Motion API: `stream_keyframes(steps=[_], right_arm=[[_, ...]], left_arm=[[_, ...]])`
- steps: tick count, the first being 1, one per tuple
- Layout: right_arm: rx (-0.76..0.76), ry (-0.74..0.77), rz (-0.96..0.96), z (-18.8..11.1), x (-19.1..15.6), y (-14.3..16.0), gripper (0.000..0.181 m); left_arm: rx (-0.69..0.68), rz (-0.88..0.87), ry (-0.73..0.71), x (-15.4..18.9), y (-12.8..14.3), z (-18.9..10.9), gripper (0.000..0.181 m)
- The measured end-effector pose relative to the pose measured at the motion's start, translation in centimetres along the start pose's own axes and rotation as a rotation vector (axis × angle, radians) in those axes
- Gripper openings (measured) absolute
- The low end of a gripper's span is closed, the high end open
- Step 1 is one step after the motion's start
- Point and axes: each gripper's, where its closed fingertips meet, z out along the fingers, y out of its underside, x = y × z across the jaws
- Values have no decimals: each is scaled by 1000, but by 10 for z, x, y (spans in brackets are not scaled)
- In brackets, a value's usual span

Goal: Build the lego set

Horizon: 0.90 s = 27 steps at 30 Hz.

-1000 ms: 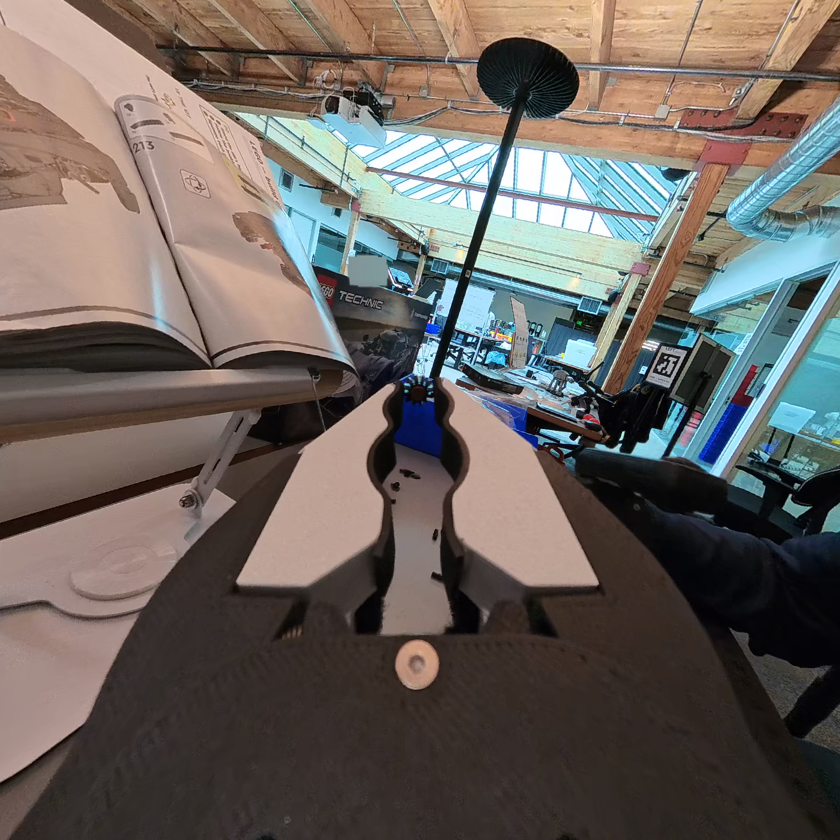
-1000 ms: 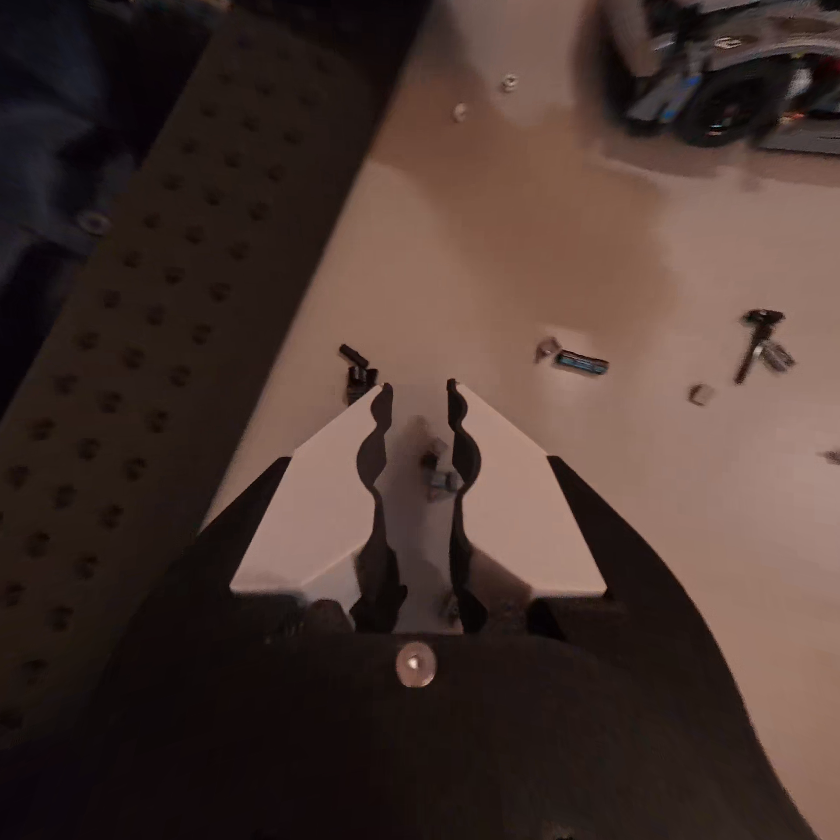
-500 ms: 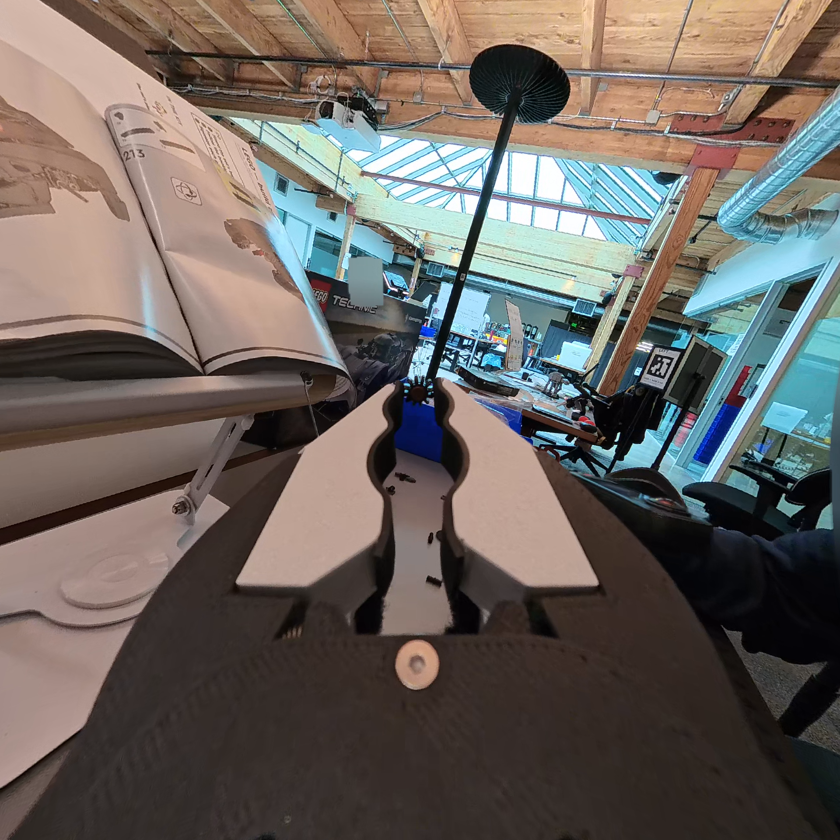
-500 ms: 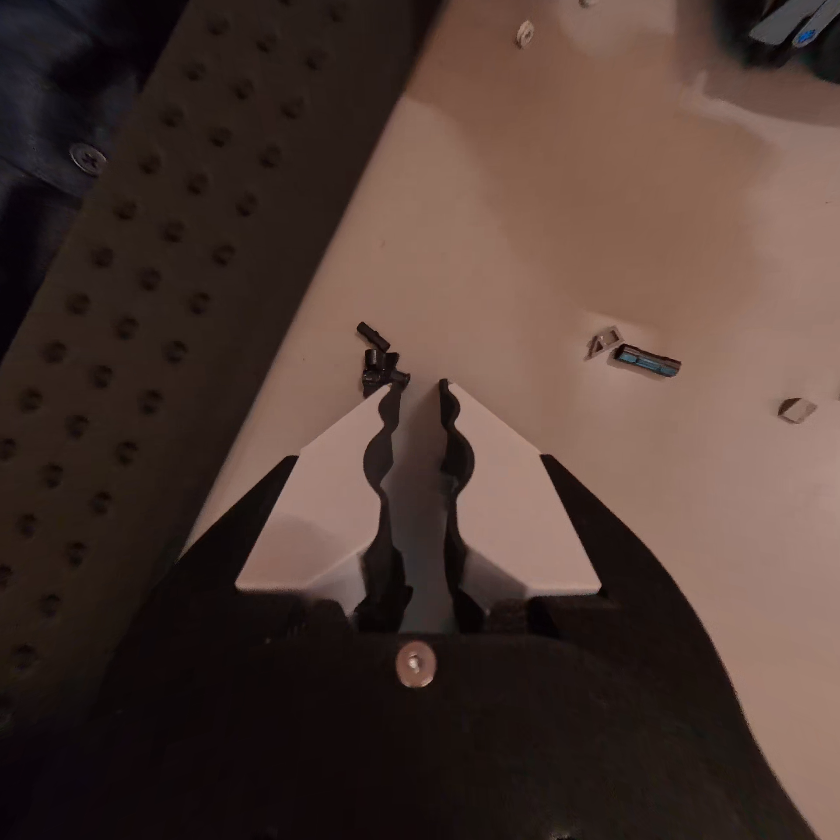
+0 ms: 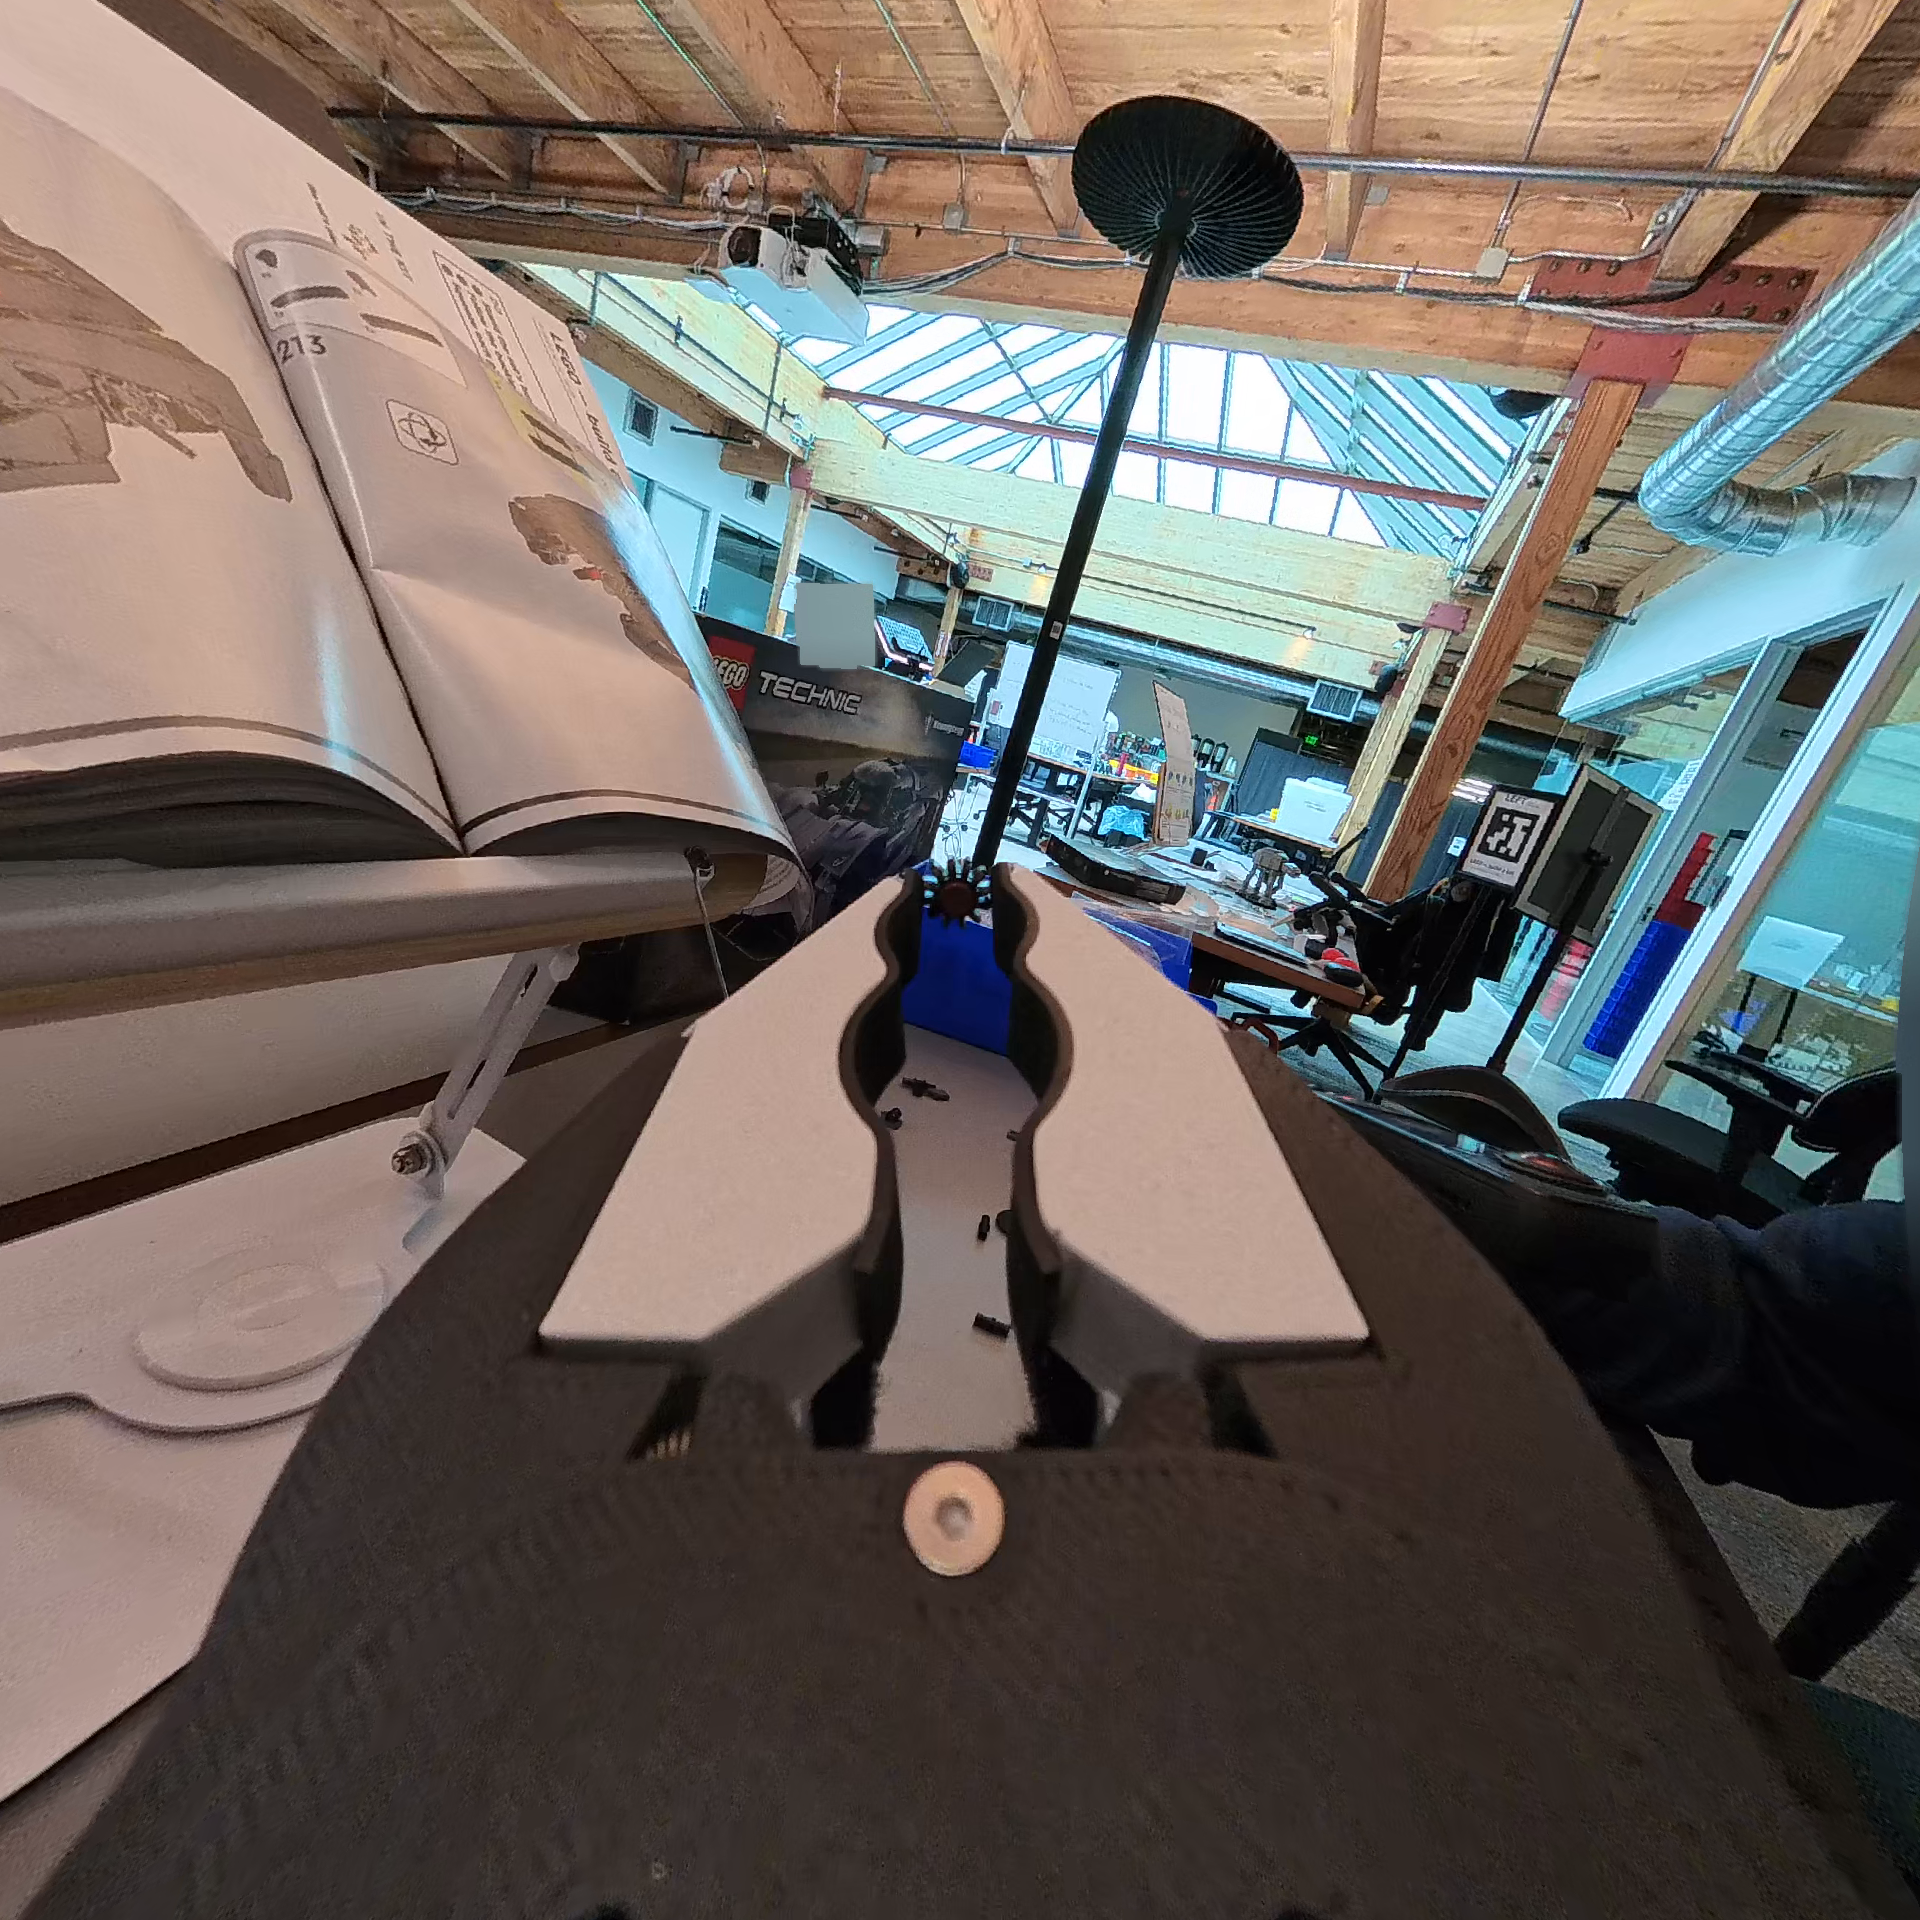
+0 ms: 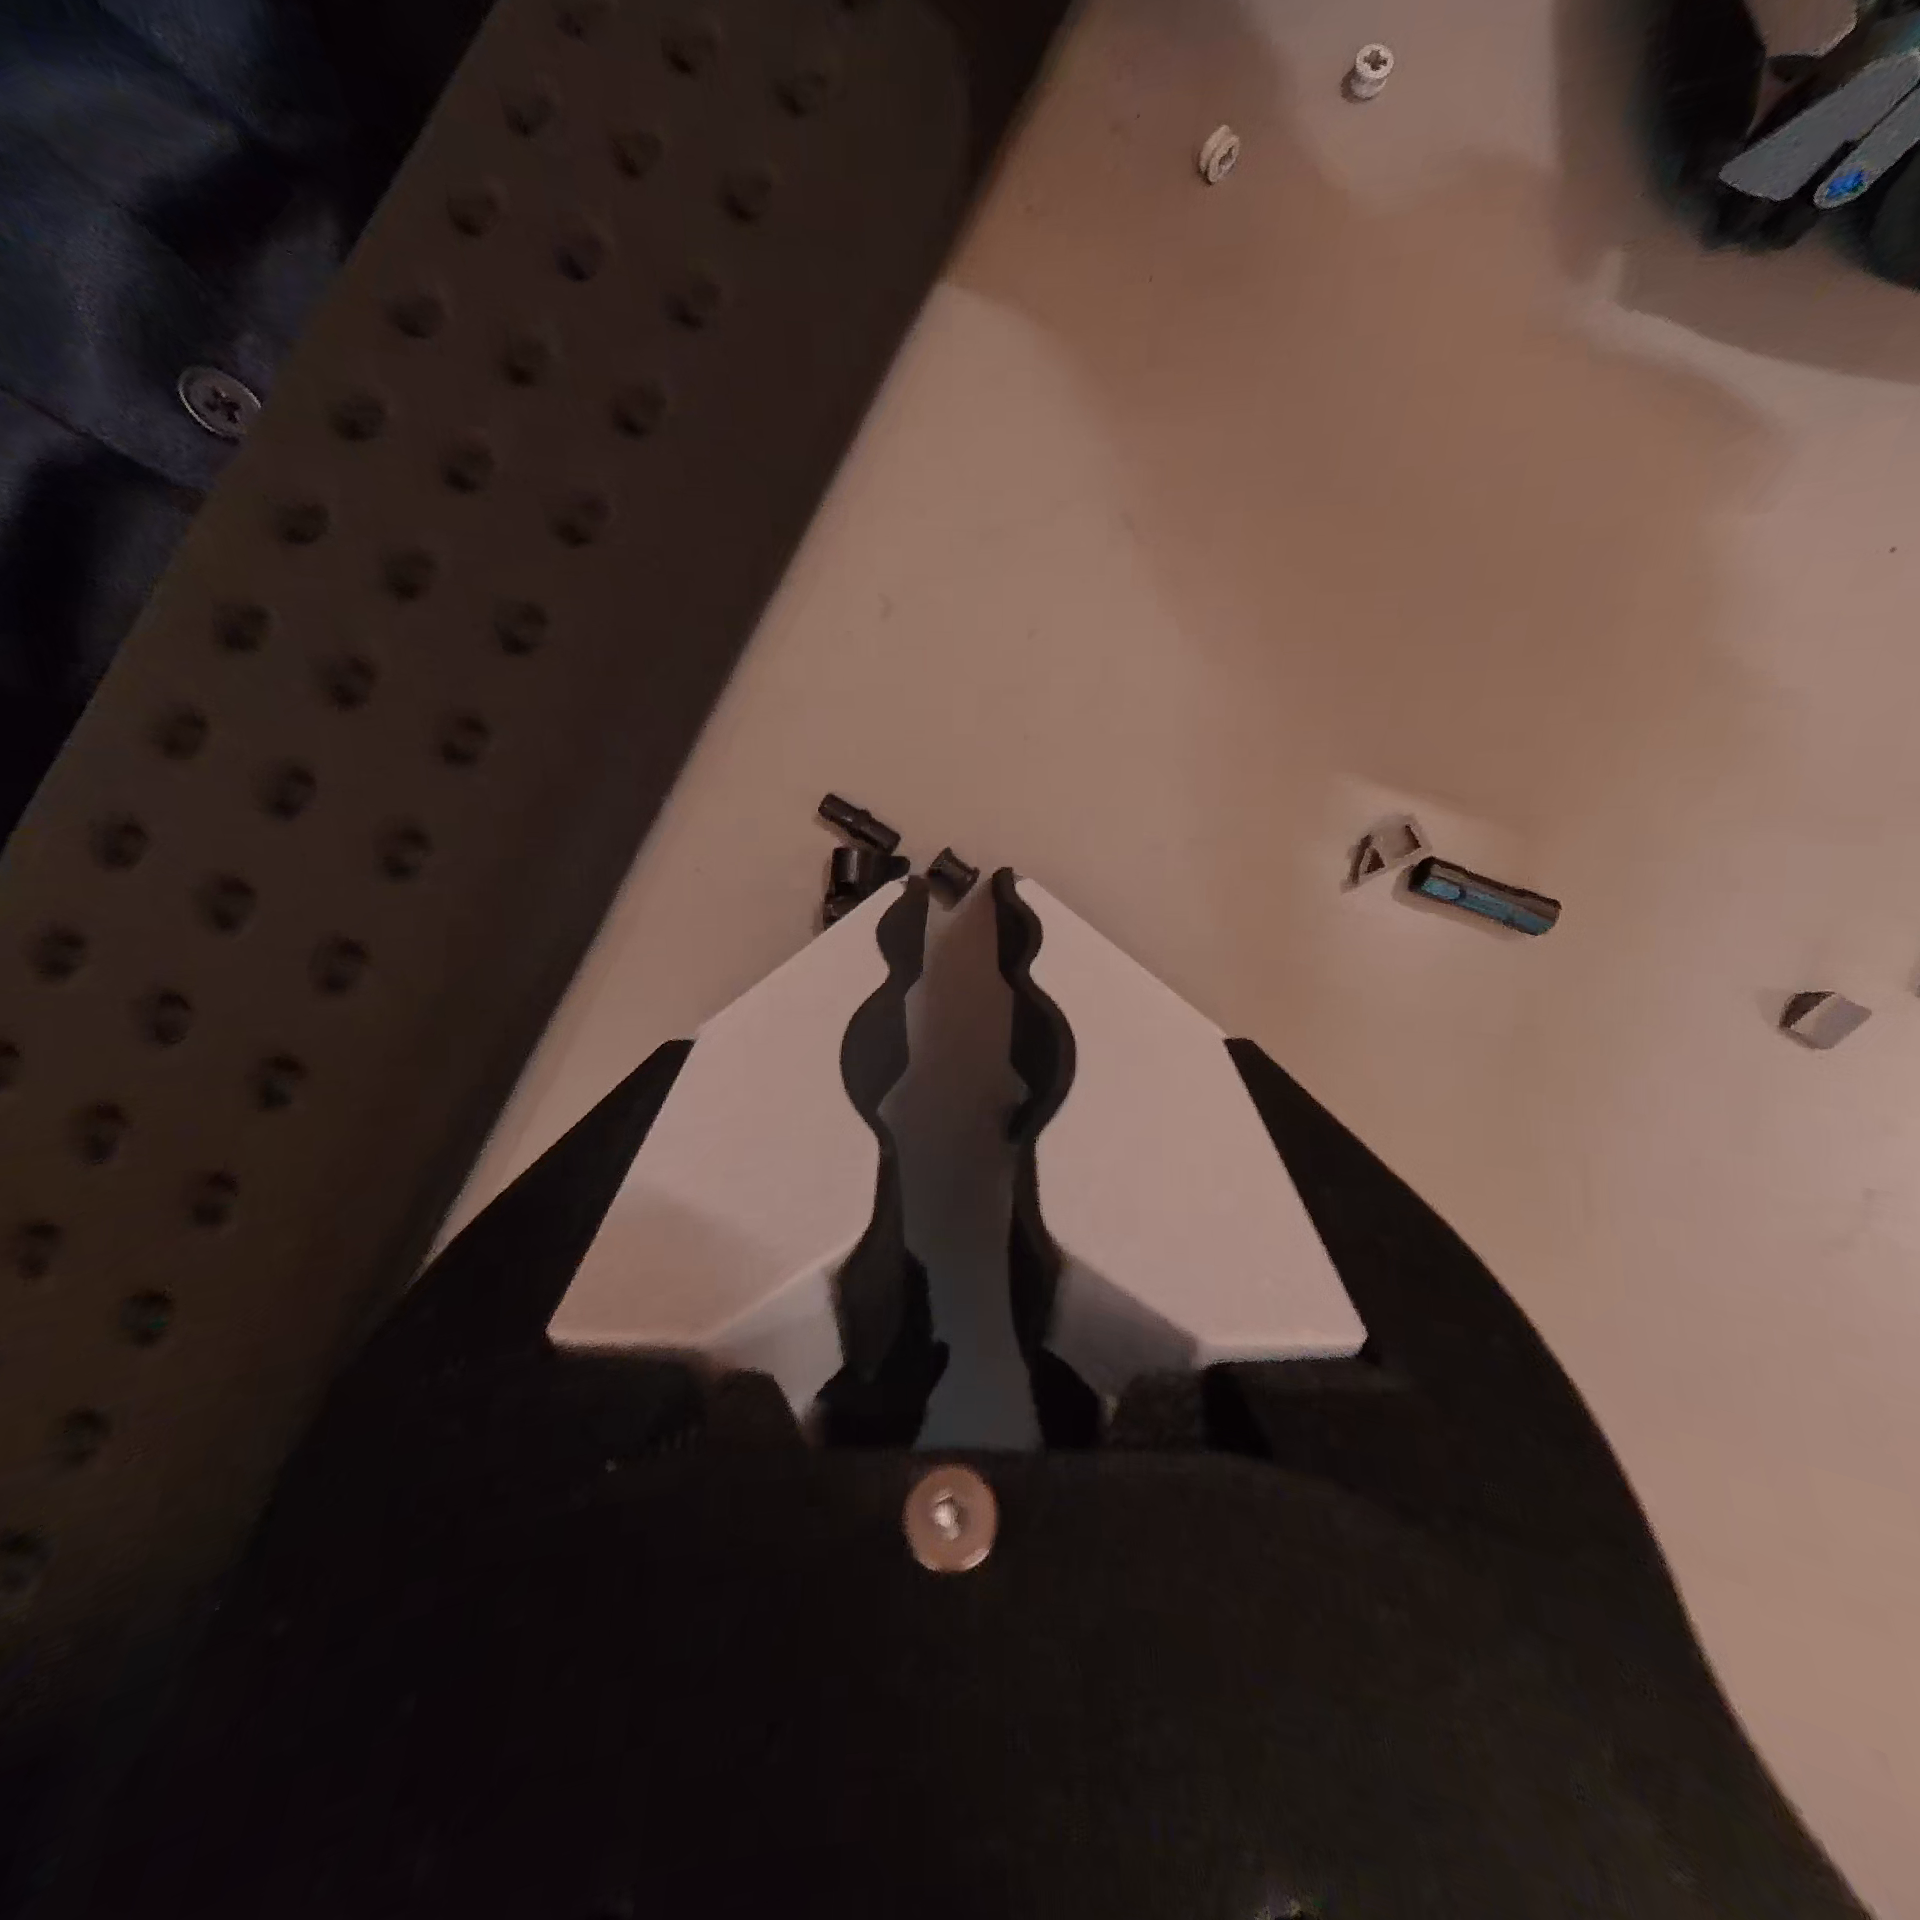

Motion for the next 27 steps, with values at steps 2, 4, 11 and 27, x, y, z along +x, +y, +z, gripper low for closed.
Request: stream_keyframes(steps=[2,4,11,27], right_arm=[[4,-1,-9,2,0,-3,12],[4,-8,-13,4,0,-4,12],[4,-9,-10,3,1,-4,8],[-4,-23,6,2,-2,-2,13]], left_arm=[[0,0,0,0,0,0,11],[0,1,0,0,0,0,11],[0,1,3,1,0,0,11],[-9,-1,6,1,2,1,11]])
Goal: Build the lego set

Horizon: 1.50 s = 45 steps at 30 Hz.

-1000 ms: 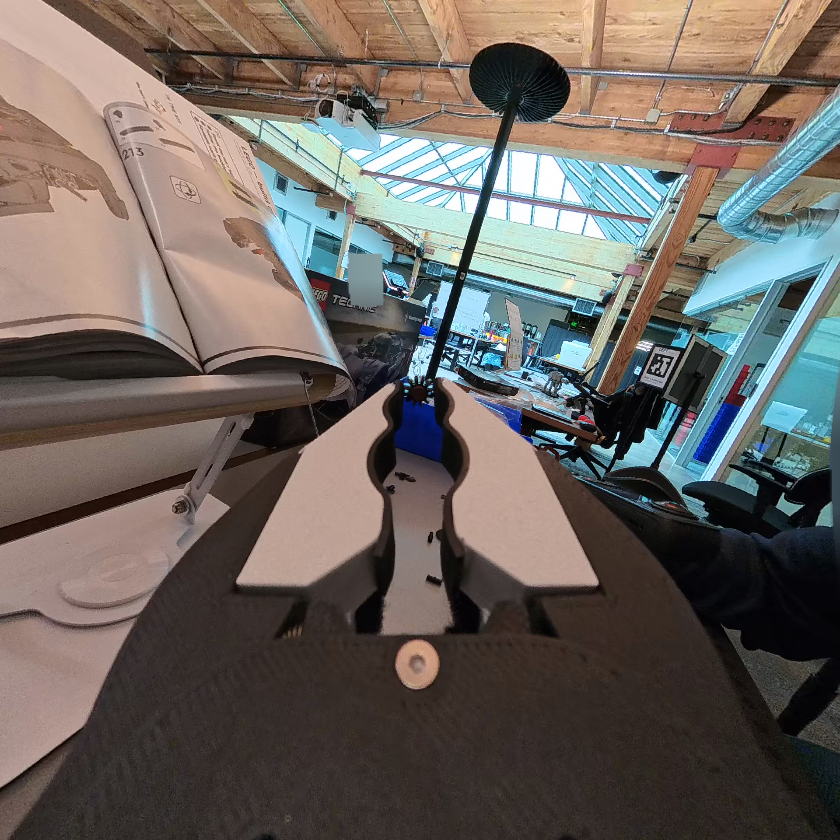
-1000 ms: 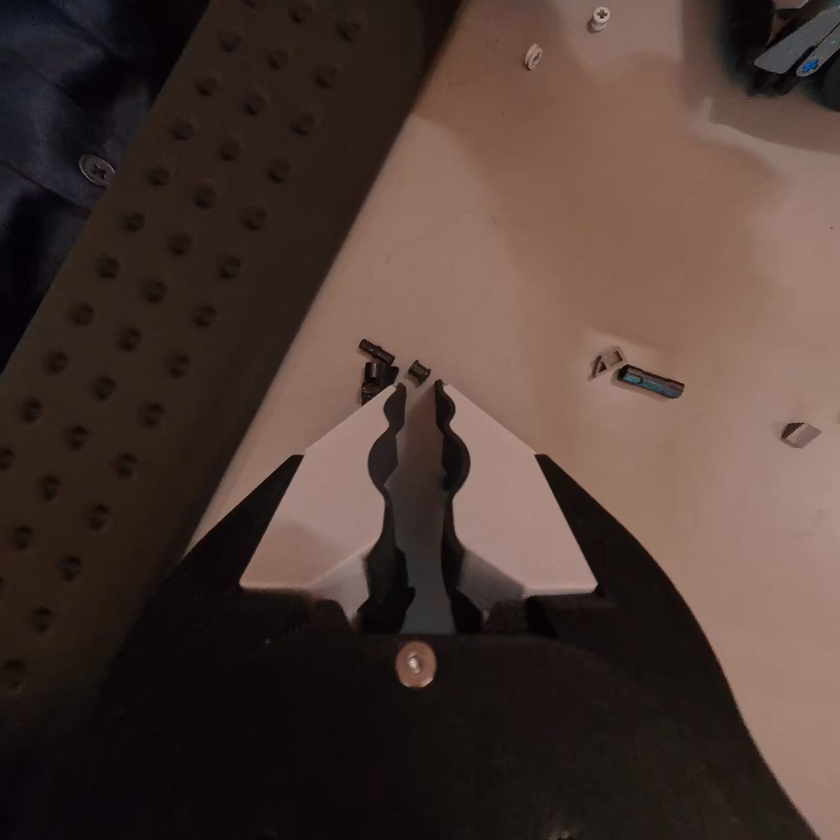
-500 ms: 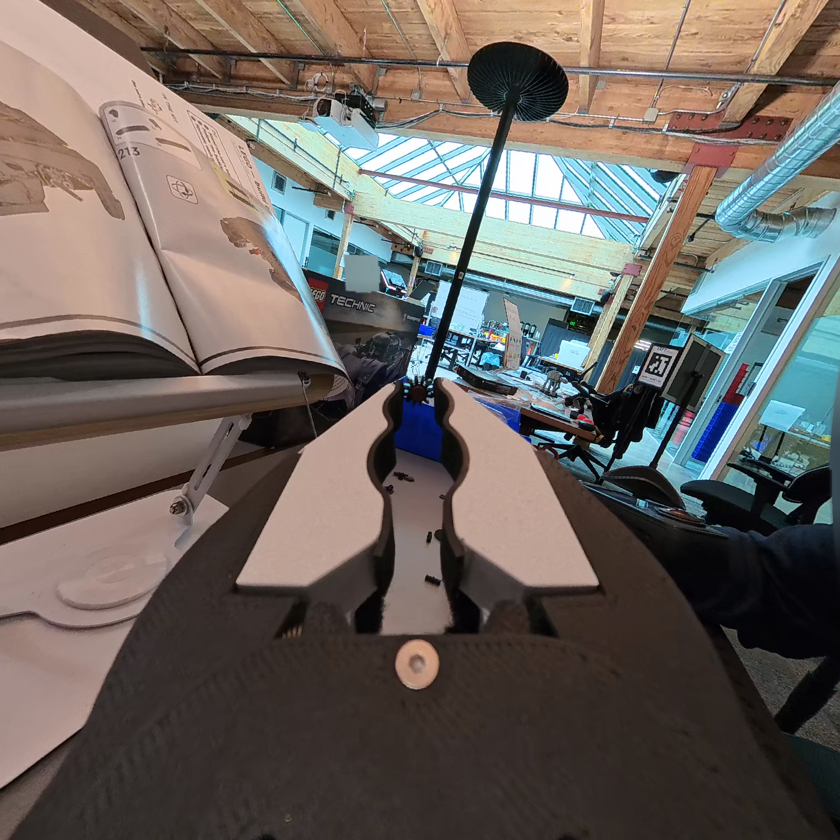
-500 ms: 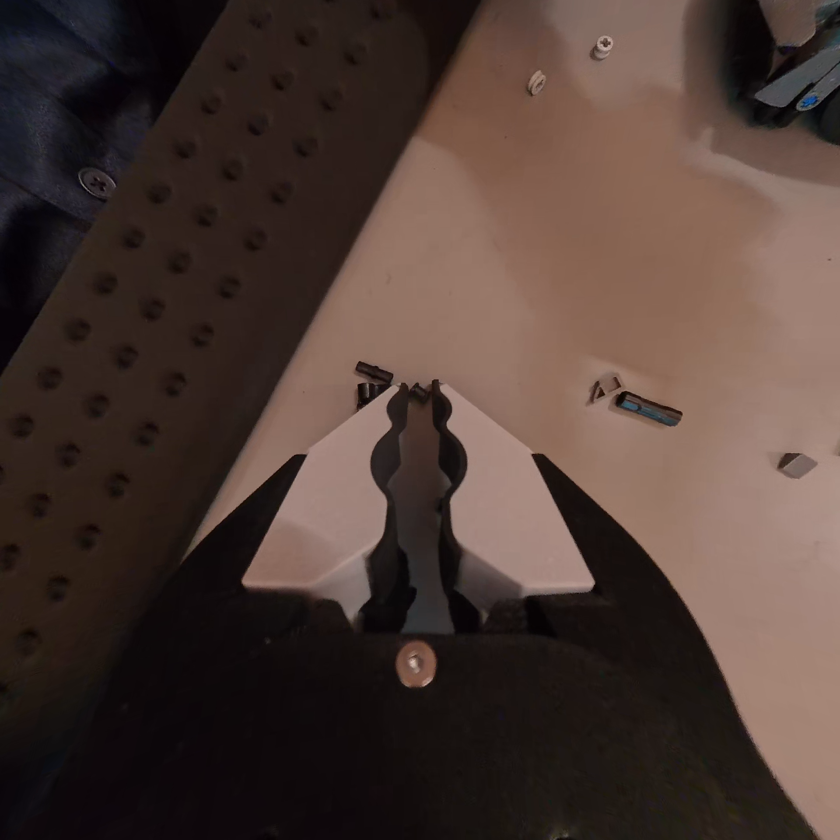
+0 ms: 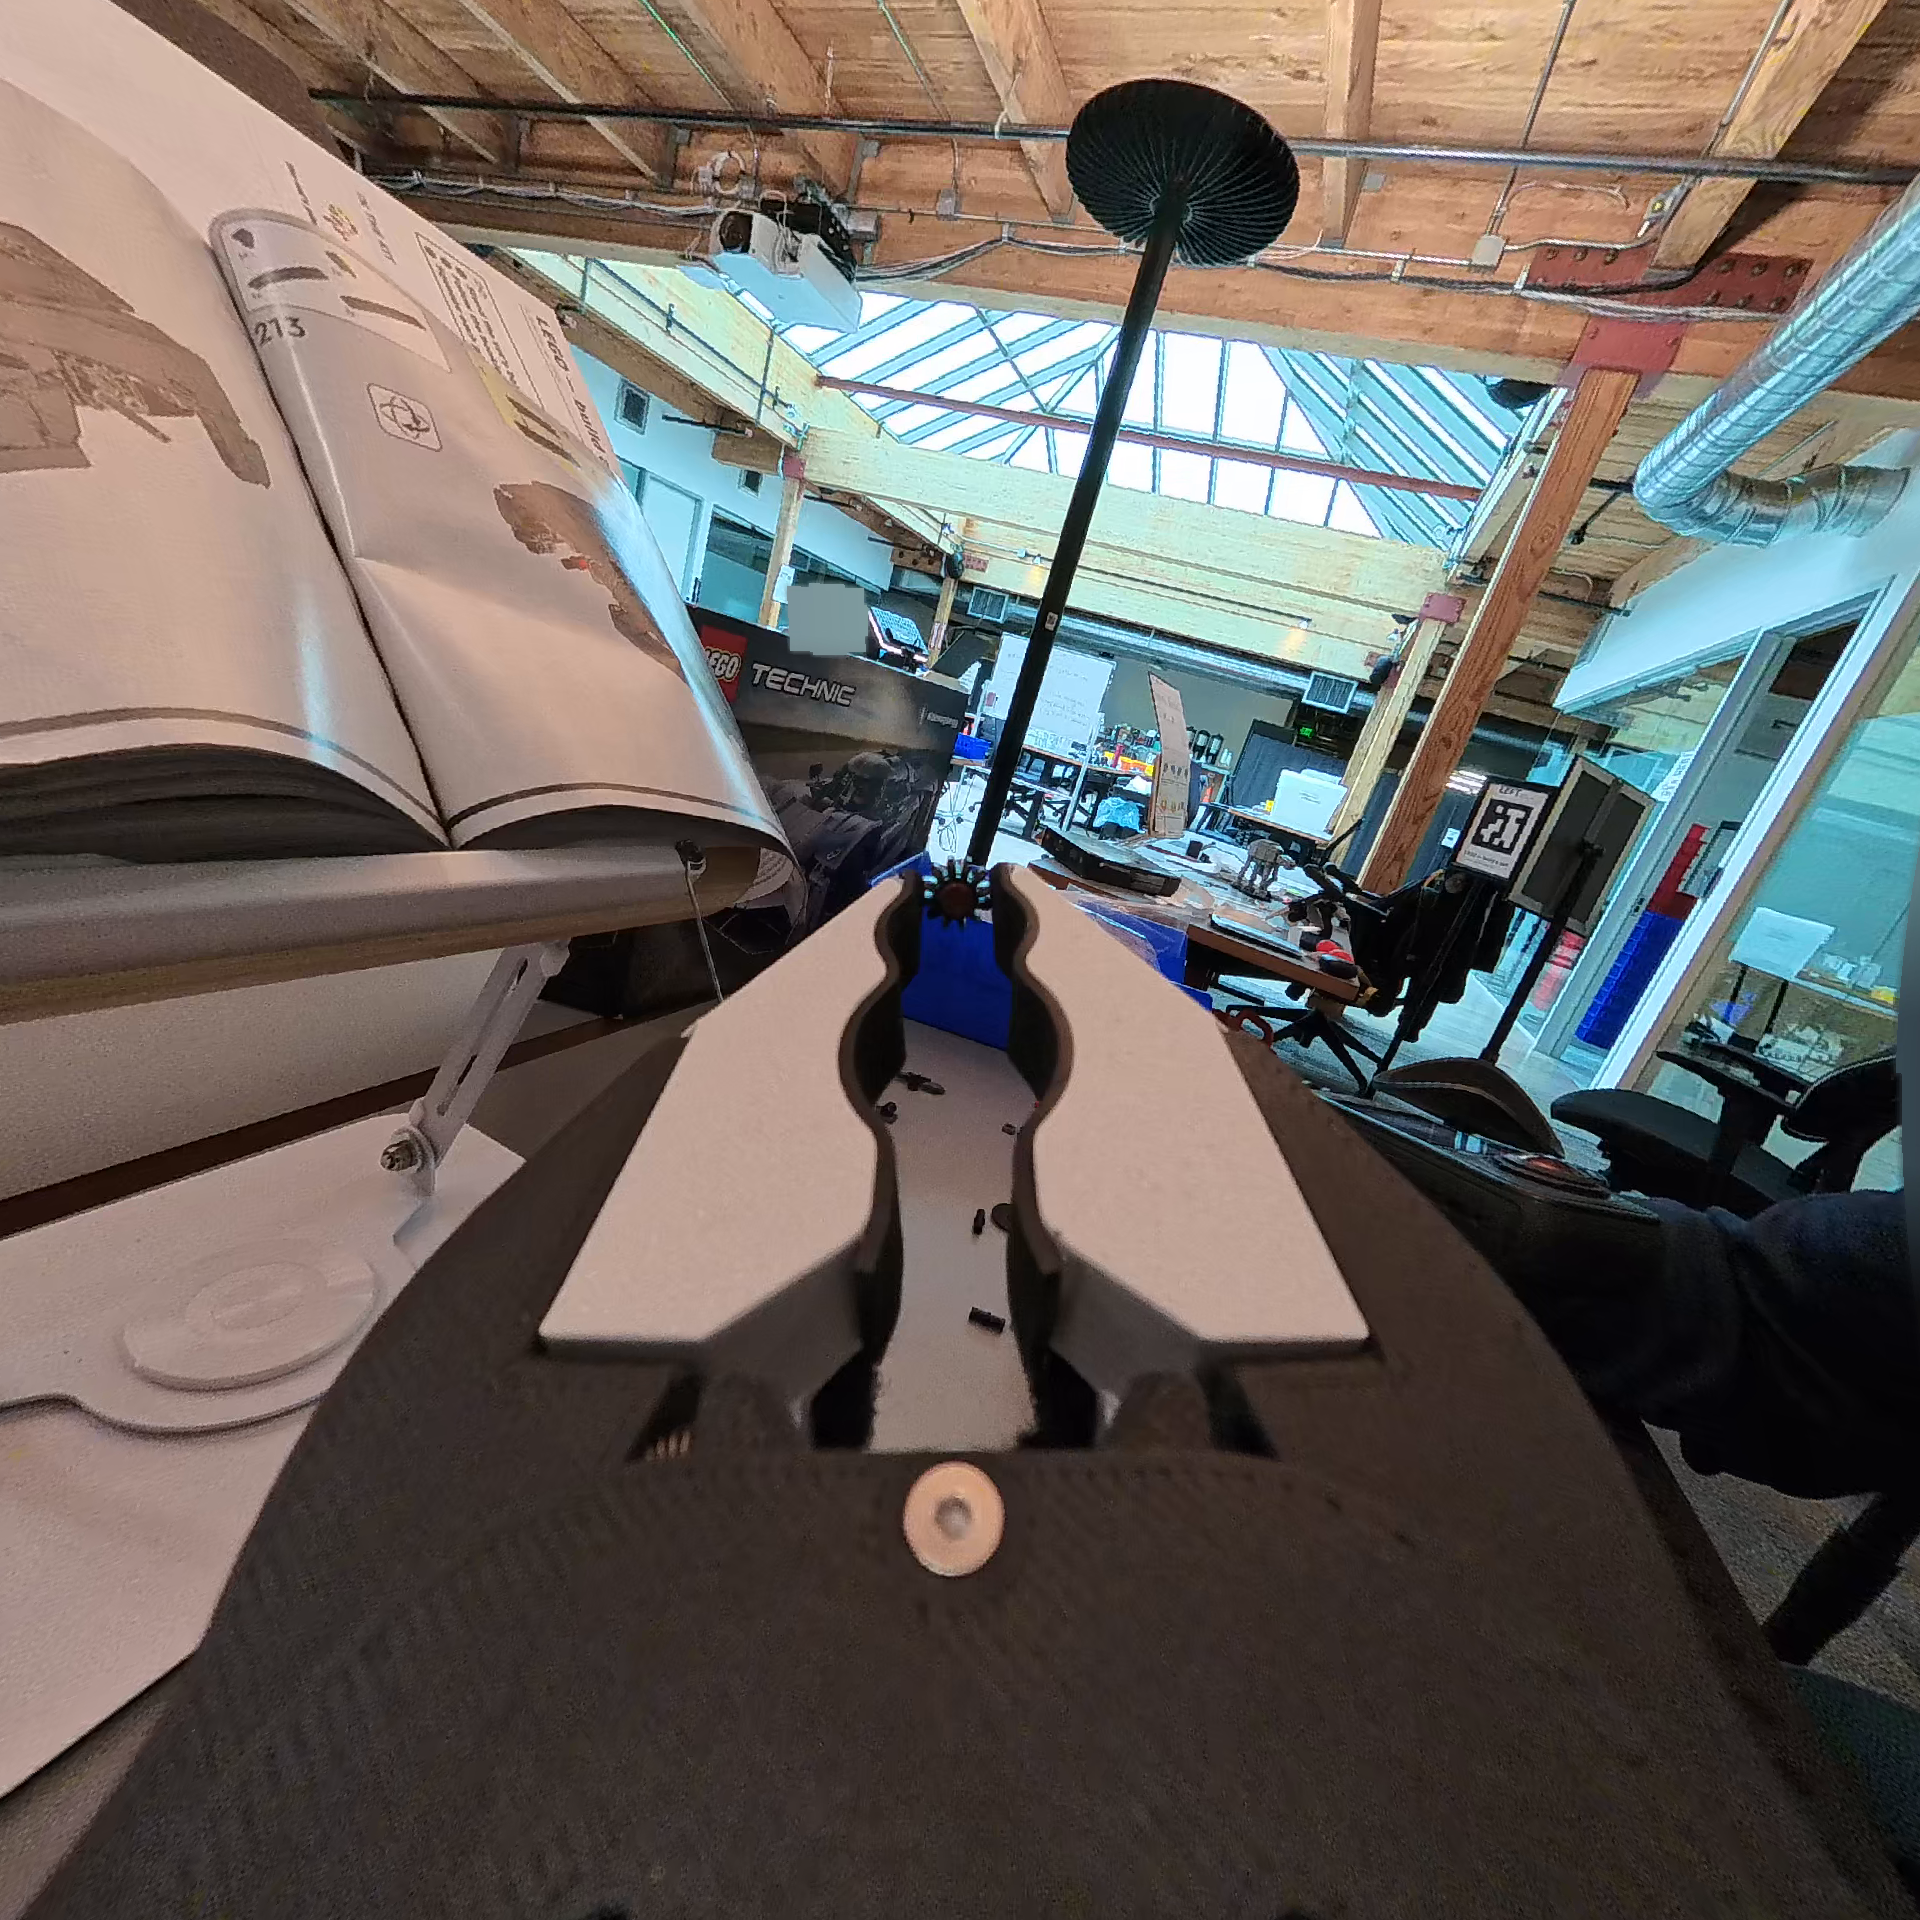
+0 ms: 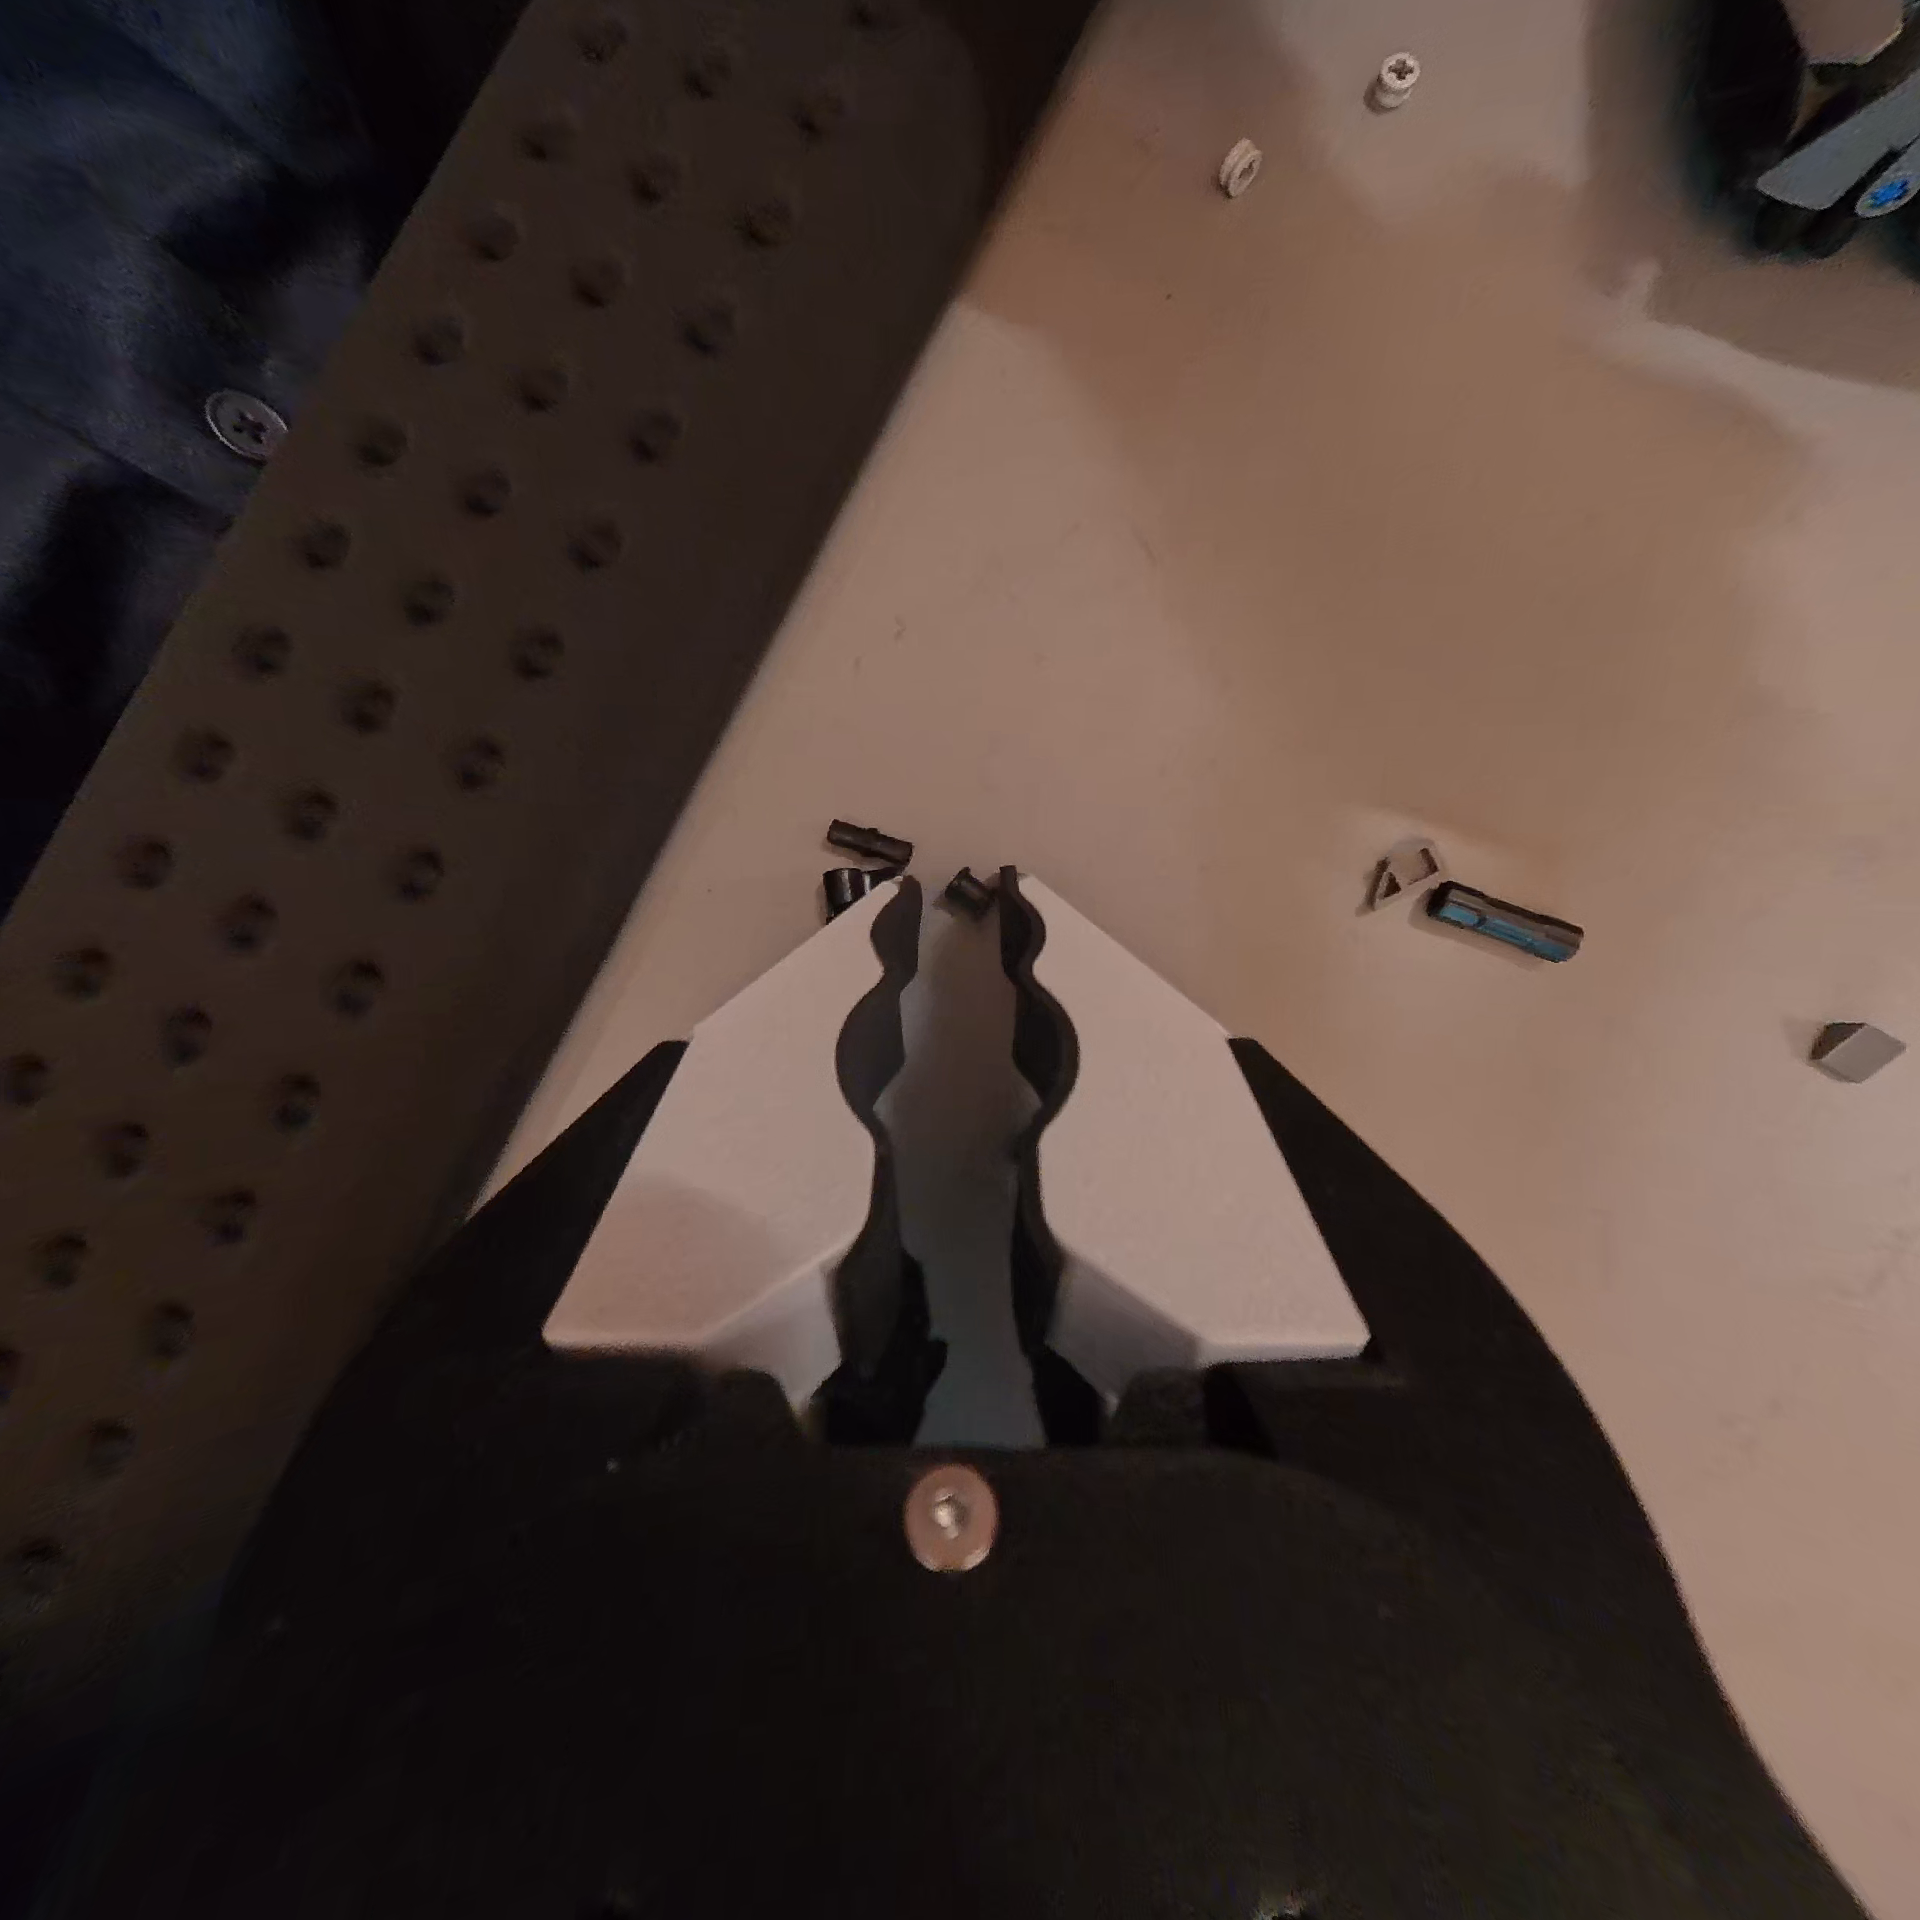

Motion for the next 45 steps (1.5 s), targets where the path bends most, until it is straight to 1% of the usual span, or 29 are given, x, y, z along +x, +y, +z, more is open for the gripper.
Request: stream_keyframes(steps=[13,14,23,25,29,33,37,45], right_arm=[[10,2,-10,-1,1,2,7],[14,2,-7,-1,1,2,5],[43,13,17,-4,7,3,5],[80,11,32,-8,8,1,5],[214,6,51,-26,10,-16,5],[371,-3,62,-50,9,-35,5],[495,4,73,-74,11,-46,5],[602,40,92,-99,17,-49,5]], left_arm=[[-7,-4,5,1,2,1,11],[-8,-4,5,1,2,1,11],[-29,3,8,2,7,3,11],[-34,5,9,2,7,4,11],[-39,5,13,3,8,4,11],[-46,3,19,4,10,5,11],[-58,7,24,6,13,7,11],[-87,12,39,10,21,12,11]])
